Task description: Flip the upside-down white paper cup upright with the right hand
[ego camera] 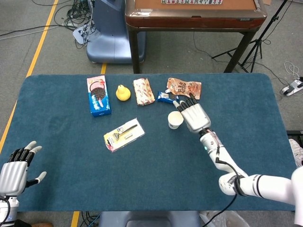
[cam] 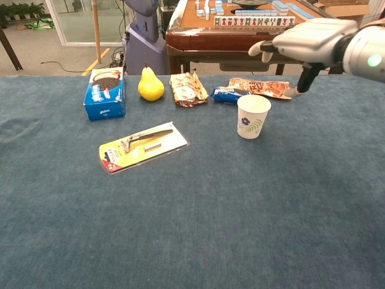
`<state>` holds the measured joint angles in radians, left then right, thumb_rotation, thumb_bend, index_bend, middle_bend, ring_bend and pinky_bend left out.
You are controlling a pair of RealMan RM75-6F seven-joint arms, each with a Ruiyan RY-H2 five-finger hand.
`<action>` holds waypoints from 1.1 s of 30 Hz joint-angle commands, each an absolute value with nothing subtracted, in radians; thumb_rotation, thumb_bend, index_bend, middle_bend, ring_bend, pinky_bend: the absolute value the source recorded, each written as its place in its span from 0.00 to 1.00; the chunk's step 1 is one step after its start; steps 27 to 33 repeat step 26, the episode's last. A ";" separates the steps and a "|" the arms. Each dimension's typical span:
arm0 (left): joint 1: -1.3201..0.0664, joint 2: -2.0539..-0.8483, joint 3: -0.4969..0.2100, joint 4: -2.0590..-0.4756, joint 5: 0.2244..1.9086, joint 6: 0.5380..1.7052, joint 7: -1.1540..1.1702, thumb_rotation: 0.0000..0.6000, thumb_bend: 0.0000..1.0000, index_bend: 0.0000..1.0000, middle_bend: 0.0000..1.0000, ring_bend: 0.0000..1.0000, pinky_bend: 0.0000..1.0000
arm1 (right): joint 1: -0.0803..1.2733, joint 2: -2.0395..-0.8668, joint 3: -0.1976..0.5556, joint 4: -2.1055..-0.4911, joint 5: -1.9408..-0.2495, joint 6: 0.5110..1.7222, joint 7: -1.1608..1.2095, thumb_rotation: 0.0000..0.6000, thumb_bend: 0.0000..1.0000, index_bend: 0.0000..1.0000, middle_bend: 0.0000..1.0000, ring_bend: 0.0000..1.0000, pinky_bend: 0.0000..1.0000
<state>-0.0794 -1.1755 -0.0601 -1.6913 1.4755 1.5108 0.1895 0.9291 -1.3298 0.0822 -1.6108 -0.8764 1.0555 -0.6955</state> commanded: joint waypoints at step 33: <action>-0.108 -1.191 -0.077 -1.707 1.460 1.495 0.234 1.00 0.15 0.22 0.13 0.16 0.13 | 0.294 -1.116 -0.073 -1.790 -1.300 1.546 -0.247 1.00 0.28 0.15 0.27 0.12 0.10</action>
